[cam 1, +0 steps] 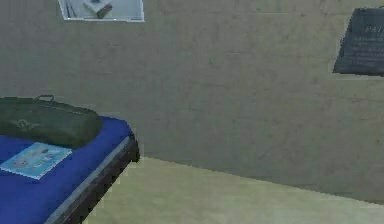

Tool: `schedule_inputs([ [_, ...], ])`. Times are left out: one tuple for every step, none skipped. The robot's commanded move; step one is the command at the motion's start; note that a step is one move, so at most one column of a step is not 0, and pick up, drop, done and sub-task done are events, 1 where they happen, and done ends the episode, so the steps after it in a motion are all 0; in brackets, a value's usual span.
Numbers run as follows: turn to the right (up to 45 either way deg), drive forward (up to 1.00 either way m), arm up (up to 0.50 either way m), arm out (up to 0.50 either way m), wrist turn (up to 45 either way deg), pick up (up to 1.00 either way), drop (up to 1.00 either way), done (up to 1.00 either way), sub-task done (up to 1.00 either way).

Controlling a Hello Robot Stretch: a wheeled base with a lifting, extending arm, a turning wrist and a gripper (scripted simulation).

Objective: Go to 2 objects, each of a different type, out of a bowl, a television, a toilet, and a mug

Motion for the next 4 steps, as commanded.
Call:
schedule_inputs([
  [45.0,0.00,0.00,0.00,0.0,0.00,0.00,0.00,0.00],
  [18.0,0.00,0.00,0.00,0.0,0.00,0.00,0.00,0.00],
  [0.0,1.00,0.00,0.00,0.0,0.00,0.00,0.00,0.00],
  [18.0,0.00,0.00,0.00,0.0,0.00,0.00,0.00,0.00],
])
